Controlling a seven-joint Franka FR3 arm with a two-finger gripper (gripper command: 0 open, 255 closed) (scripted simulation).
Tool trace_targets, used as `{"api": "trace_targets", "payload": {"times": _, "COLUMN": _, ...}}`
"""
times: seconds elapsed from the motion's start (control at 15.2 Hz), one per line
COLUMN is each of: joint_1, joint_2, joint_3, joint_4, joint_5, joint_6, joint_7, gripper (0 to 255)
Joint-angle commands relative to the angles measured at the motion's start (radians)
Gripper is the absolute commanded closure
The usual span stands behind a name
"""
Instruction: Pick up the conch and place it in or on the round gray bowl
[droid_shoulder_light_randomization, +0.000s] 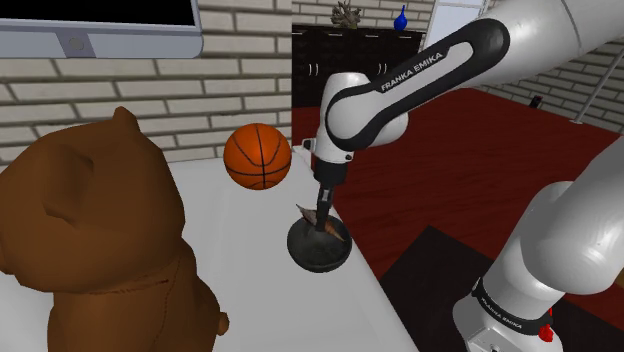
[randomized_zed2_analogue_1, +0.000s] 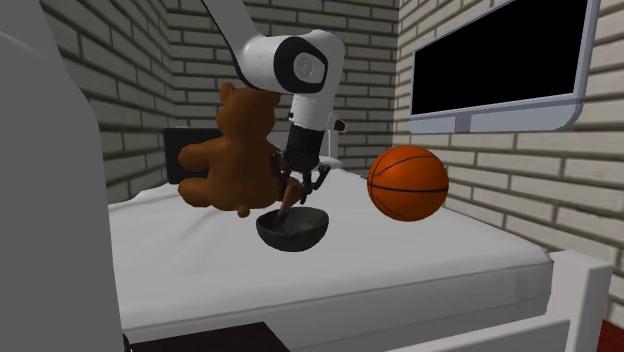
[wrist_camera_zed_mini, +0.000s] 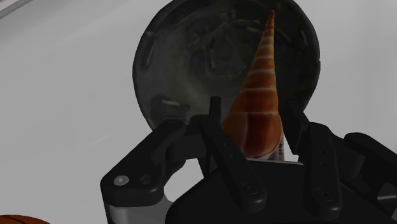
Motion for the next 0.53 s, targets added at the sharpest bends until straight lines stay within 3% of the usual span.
{"api": "trace_targets", "payload": {"times": 0.0, "joint_1": 0.001, "joint_2": 0.020, "joint_3": 0.003, "joint_4": -0.015, "joint_5": 0.006, "joint_6": 0.035, "joint_7": -0.009, "gripper": 255}}
{"api": "trace_targets", "payload": {"times": 0.46, "joint_1": 0.003, "joint_2": 0.049, "joint_3": 0.006, "joint_4": -0.028, "joint_5": 0.011, "joint_6": 0.076, "joint_7": -0.019, "gripper": 255}}
